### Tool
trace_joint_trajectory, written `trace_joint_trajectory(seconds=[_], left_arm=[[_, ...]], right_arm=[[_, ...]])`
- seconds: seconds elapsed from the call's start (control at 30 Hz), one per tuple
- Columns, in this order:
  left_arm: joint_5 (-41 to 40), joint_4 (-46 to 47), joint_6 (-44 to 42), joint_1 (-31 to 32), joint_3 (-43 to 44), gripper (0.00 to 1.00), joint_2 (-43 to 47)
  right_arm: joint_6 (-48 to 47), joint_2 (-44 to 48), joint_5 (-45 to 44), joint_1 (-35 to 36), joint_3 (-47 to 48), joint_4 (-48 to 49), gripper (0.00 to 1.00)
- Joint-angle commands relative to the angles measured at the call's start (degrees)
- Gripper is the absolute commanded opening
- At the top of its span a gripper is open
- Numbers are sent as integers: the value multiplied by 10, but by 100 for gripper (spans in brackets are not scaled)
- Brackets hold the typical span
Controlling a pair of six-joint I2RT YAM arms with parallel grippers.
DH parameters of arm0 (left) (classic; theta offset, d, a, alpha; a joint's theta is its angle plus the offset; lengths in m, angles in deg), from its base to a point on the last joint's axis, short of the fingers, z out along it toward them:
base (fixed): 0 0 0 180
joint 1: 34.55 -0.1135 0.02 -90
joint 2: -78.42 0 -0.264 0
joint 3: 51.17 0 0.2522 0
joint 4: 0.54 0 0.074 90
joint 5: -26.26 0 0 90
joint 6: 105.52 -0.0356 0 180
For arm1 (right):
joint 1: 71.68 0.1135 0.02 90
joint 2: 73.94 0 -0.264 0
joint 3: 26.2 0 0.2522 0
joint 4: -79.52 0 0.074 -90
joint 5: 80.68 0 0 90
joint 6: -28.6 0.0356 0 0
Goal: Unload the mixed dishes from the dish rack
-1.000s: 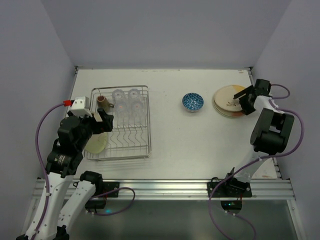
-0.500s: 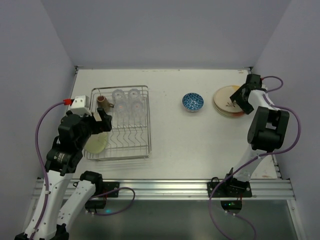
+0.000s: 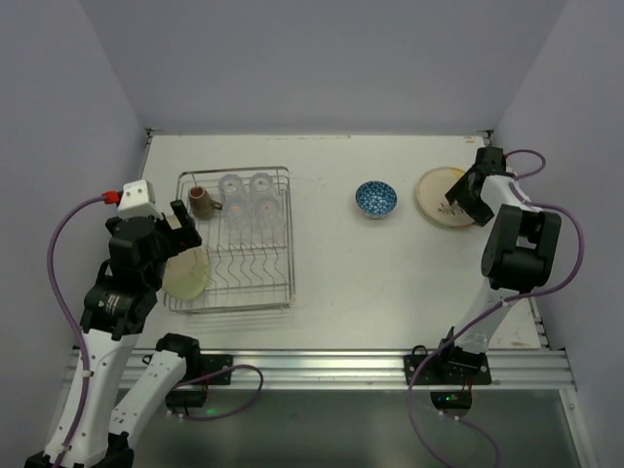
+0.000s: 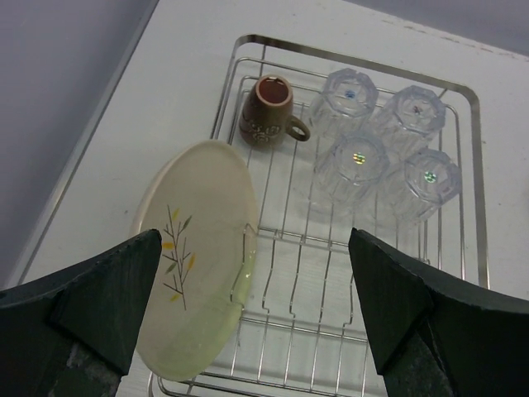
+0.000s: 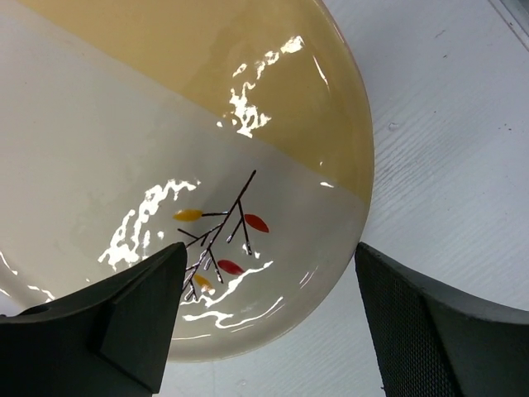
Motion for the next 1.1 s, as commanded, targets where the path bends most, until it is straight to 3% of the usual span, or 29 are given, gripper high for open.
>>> trace_joint_trajectory(seconds=[0.0,0.2,0.23,0.27,0.33,0.47,0.77,1.07], left_arm=[[-101,-17,40,3,12,100,-16],[-179,-25,79,2,-6,100,-23],[-186,-28,83,2,-9,100,-34],[-190,-31,86,1,-11,100,-41],[-191,-37,93,-6,-11,100,-57],[-175,-40,94,-24,-8,100,-70],[-115,-26,82,-99,-25,100,-108],[65,0,30,-221,-25,94,-156]], right_arm=[[0,50,24,3,13,12,84],[-3,209,119,14,-69,59,88],[1,267,186,18,-92,104,97],[2,292,224,20,-115,131,99],[26,349,353,26,-181,212,99],[64,380,496,79,-251,297,99],[71,398,536,273,-290,347,99],[56,431,558,316,-308,343,99]])
